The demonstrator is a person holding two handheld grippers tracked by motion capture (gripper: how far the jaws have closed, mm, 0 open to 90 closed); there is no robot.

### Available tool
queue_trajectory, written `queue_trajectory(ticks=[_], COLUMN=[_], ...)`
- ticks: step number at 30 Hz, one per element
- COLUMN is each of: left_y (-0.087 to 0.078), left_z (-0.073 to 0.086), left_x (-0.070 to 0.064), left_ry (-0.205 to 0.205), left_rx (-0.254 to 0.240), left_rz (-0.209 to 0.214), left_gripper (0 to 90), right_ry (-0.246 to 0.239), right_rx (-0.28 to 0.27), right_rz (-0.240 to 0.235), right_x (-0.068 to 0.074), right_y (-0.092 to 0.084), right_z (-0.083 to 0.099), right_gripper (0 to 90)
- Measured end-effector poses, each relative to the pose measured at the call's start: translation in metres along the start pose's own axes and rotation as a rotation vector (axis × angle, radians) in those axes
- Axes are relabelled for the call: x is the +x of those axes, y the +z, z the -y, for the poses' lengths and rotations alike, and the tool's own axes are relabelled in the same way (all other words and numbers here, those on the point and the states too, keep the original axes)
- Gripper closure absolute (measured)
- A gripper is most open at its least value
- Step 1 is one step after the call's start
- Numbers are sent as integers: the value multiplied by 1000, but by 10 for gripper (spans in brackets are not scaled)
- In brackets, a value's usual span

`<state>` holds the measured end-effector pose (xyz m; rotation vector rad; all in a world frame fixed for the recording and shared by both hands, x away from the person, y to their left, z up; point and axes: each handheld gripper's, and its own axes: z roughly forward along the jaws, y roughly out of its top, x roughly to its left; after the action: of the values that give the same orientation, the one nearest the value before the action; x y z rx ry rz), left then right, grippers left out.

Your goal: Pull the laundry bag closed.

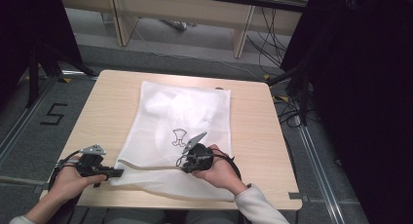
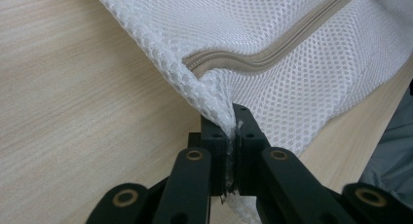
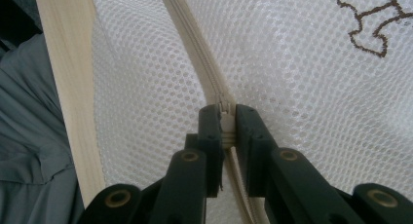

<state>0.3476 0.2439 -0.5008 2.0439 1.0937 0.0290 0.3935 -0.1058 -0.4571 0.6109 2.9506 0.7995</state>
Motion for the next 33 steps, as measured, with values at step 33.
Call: queue_trajectory(ticks=[33], left_y=[0], left_z=[0], left_x=[0], left_ry=[-2], left_rx=[-2], left_rz=[1], left_gripper=[851], right_ry=[18], right_rx=[-7], right_rz=[1], right_x=[-4], right_y=[-11], right_z=[11], right_gripper=[823])
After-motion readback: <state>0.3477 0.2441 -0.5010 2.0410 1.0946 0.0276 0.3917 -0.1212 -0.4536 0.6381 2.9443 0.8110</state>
